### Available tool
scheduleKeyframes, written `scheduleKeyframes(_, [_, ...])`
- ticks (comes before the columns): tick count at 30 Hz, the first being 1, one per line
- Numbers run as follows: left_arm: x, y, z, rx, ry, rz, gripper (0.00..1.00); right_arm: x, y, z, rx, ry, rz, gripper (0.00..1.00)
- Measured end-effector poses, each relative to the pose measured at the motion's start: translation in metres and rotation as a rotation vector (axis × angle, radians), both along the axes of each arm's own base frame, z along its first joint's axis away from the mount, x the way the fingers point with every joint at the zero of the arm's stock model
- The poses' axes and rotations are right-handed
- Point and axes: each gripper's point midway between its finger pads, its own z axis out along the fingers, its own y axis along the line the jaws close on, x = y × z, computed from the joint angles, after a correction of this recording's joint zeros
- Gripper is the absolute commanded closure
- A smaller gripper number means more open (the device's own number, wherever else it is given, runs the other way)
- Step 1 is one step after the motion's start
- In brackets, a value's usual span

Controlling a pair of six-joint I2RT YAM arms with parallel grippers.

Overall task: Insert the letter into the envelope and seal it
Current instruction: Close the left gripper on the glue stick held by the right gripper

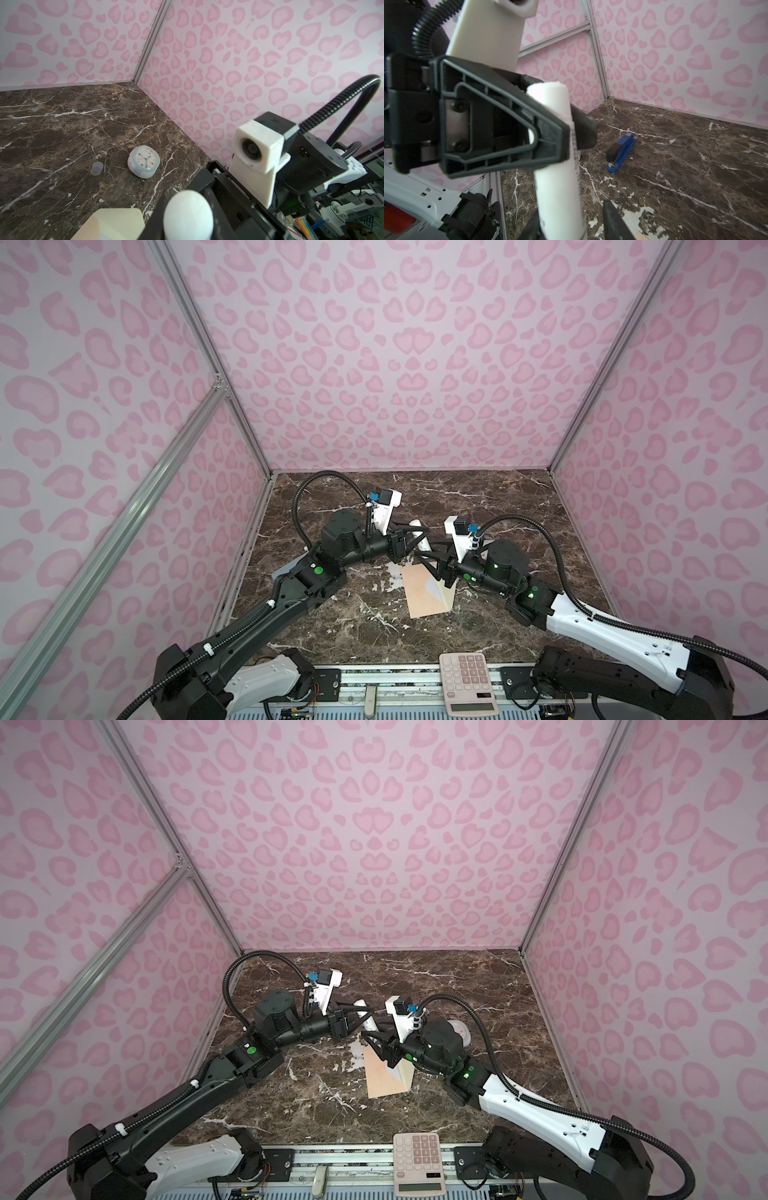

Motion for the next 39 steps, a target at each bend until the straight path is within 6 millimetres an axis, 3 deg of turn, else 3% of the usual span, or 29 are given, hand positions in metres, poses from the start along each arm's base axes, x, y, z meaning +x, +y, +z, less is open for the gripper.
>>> scheduleKeyframes(7, [0.000,0.000,-0.002,0.012,-0.010,-0.004,0.86,-0.005,0.003,0.000,0.008,0.015,0.030,0.82])
scheduleKeyframes(14, [0.002,-0.001,-0.009,0.021,-0.001,-0.003,0.59,-0.005,0.003,-0.004,0.047,0.050,0.025,0.88])
scheduleKeyframes(18, [0.002,-0.002,-0.014,0.028,0.013,-0.003,0.50,0.004,-0.001,0.003,0.094,0.051,-0.026,0.90])
scheduleKeyframes(26, [0.002,-0.002,-0.023,0.026,0.032,-0.002,0.49,0.006,-0.003,0.009,0.116,0.050,-0.042,0.90])
scheduleKeyframes(39, [0.004,-0.008,-0.015,-0.023,0.027,-0.021,0.61,0.003,0.002,0.009,0.114,0.055,-0.017,0.90])
